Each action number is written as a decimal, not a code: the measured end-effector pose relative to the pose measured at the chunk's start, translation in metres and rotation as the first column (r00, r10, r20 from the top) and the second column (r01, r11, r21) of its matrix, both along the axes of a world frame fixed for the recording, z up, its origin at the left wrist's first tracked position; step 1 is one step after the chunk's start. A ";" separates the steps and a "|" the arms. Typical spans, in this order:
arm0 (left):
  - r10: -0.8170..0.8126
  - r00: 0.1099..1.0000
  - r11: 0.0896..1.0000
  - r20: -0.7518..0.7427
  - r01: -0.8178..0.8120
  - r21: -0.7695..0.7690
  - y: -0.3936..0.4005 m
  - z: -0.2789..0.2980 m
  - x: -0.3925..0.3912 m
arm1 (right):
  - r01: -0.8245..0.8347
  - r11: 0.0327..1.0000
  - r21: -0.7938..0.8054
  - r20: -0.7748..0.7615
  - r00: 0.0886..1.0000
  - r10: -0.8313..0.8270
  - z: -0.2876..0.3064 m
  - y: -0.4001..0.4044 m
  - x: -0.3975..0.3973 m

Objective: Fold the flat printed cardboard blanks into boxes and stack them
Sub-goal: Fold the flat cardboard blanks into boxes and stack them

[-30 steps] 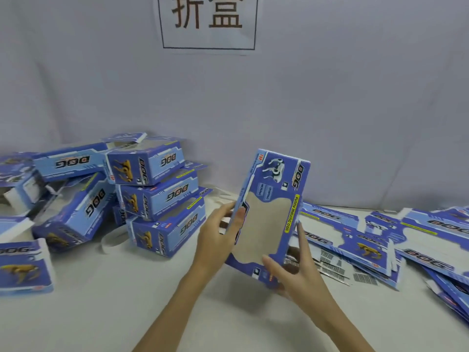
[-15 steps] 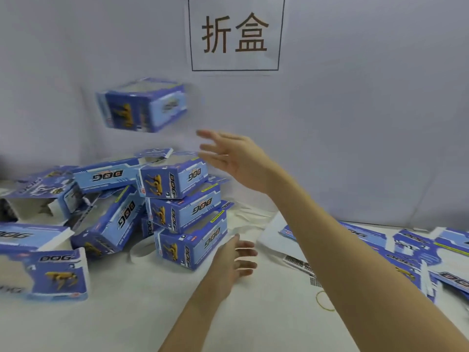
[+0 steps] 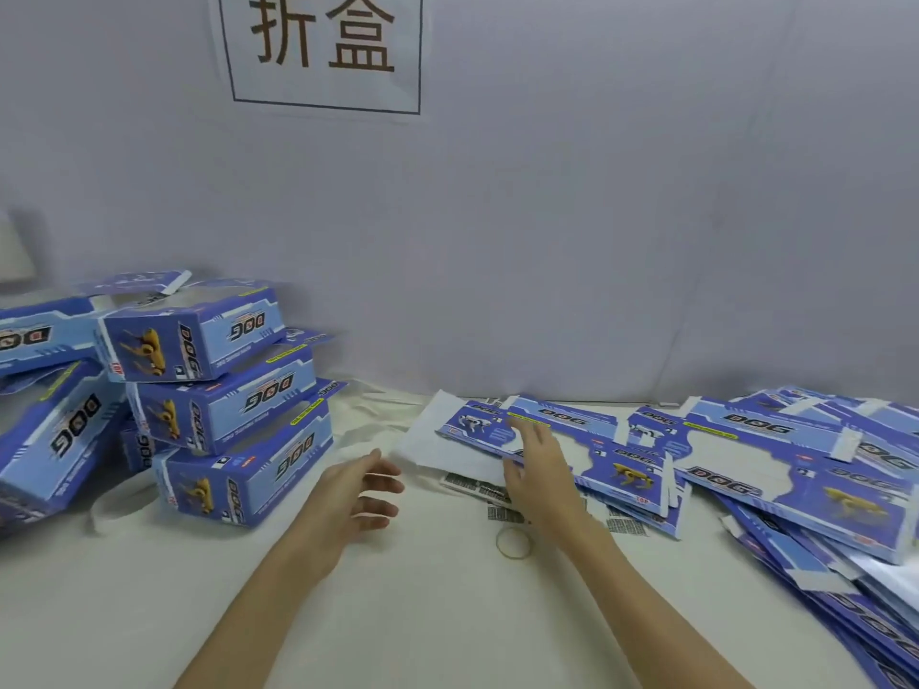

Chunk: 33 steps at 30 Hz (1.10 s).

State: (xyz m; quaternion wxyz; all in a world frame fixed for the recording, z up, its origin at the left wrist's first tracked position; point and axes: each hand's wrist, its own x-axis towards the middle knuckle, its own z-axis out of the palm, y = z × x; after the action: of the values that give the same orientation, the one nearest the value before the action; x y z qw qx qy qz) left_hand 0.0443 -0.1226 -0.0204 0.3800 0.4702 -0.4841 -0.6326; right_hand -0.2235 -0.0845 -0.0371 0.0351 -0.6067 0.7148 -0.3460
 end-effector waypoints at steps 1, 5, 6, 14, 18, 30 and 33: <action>-0.013 1.000 1.000 0.016 0.013 -0.008 0.000 -0.001 -0.001 | 0.053 0.995 0.081 -0.086 0.995 -0.046 -0.002 0.003 -0.019; -0.034 0.997 0.999 0.065 0.036 -0.031 0.002 -0.001 -0.005 | 0.223 0.876 0.427 -0.345 0.936 -0.071 -0.003 0.013 -0.068; -0.034 0.997 0.999 0.068 0.036 -0.034 0.003 -0.001 -0.006 | 0.235 0.866 0.441 -0.389 0.920 -0.052 -0.002 0.013 -0.071; -0.045 0.998 0.996 0.040 0.049 -0.079 0.010 0.004 -0.002 | 0.046 0.983 -0.180 -0.747 0.644 -0.167 0.012 0.023 -0.039; -0.083 0.996 0.985 -0.018 0.080 -0.153 0.014 0.006 -0.007 | -0.174 0.764 -0.621 -0.481 0.855 -0.196 0.019 0.022 0.001; 0.189 0.981 0.790 0.030 -0.134 -0.598 0.007 0.004 -0.006 | 0.013 0.961 -0.276 0.857 0.456 0.240 0.028 0.045 0.067; 0.345 0.919 0.739 0.192 -0.140 -0.659 0.004 0.002 -0.007 | -0.076 0.975 -0.210 0.899 0.377 0.223 0.022 0.049 0.065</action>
State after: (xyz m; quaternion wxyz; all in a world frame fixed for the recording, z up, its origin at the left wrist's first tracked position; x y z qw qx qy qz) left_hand 0.0368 -0.1182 -0.0186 0.5171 0.4650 -0.6542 -0.2972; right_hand -0.1589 -0.0357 -0.0151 0.4134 -0.3782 0.4941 -0.6648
